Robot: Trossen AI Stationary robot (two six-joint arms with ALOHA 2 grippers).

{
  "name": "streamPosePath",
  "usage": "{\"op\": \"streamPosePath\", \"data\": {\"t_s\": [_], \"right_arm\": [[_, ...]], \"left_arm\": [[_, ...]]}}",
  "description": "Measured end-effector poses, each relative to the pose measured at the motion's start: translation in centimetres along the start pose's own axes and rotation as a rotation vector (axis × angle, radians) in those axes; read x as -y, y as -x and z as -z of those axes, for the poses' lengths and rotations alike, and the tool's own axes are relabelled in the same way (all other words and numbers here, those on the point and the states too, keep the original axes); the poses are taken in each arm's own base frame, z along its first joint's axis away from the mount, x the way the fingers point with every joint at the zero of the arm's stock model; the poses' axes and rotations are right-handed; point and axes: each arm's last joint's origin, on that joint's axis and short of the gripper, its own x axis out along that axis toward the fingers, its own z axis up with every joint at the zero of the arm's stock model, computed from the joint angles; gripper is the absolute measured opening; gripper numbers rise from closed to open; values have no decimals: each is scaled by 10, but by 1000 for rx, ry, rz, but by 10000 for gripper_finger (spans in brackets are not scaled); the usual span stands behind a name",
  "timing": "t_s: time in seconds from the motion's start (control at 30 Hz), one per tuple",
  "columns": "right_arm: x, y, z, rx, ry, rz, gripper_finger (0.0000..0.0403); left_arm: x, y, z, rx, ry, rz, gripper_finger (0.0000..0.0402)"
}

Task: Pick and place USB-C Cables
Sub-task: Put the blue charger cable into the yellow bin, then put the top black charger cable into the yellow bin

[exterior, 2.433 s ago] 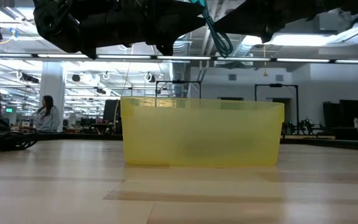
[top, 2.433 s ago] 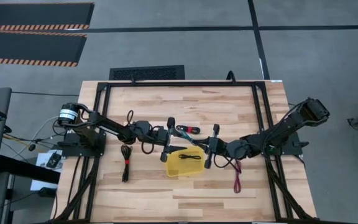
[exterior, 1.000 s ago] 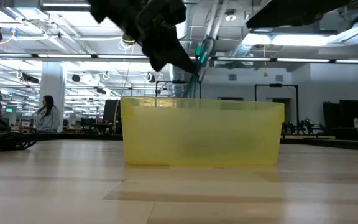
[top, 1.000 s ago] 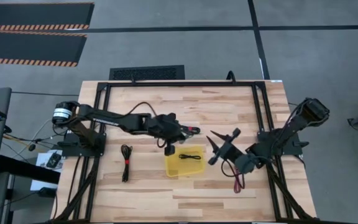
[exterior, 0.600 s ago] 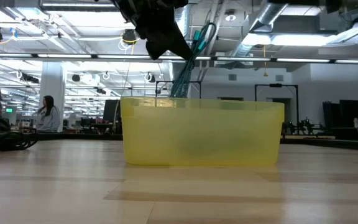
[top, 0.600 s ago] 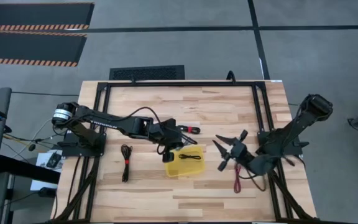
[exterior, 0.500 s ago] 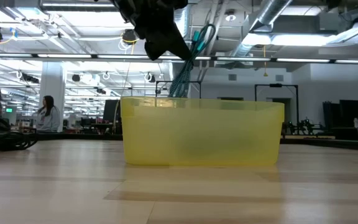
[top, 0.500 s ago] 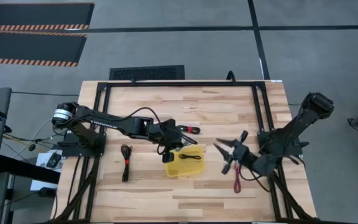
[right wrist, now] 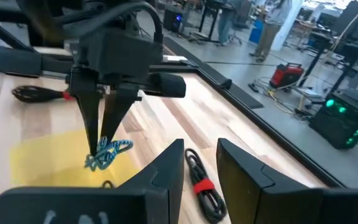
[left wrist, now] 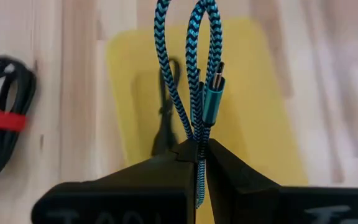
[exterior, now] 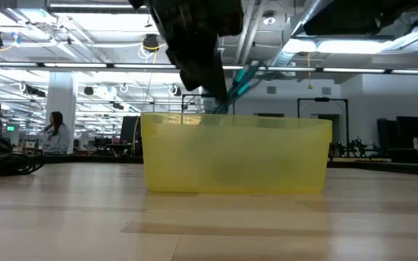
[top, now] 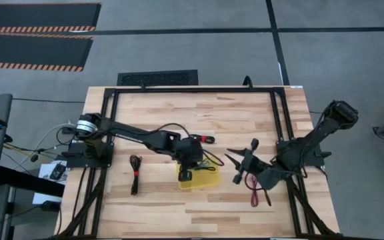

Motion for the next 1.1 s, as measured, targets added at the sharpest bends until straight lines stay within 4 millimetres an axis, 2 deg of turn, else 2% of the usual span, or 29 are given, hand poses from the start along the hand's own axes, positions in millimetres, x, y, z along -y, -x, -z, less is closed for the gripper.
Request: {"op": "streamPosePath", "data": {"t_s": [0.13, 0.37, 0.57, 0.77, 0.97, 1.1], "right_arm": [[5, -9, 6, -42, -11, 37, 118], [14, -23, 30, -233, -45, 11, 118], [22, -29, 37, -330, -165, 21, 122], [35, -35, 47, -462, -260, 88, 162], [47, -29, 59, -623, -335, 167, 212], [51, -24, 63, -656, -346, 219, 228]], "left_arm": [[-1, -17, -2, -147, -11, -20, 0], [-2, -36, -15, -218, -27, -62, 17], [3, -30, -17, -245, -90, -105, 72], [2, -25, -21, -236, -148, -273, 114], [1, -21, -26, -168, -197, -327, 122], [-5, 2, -34, -45, -232, -362, 114]]}}
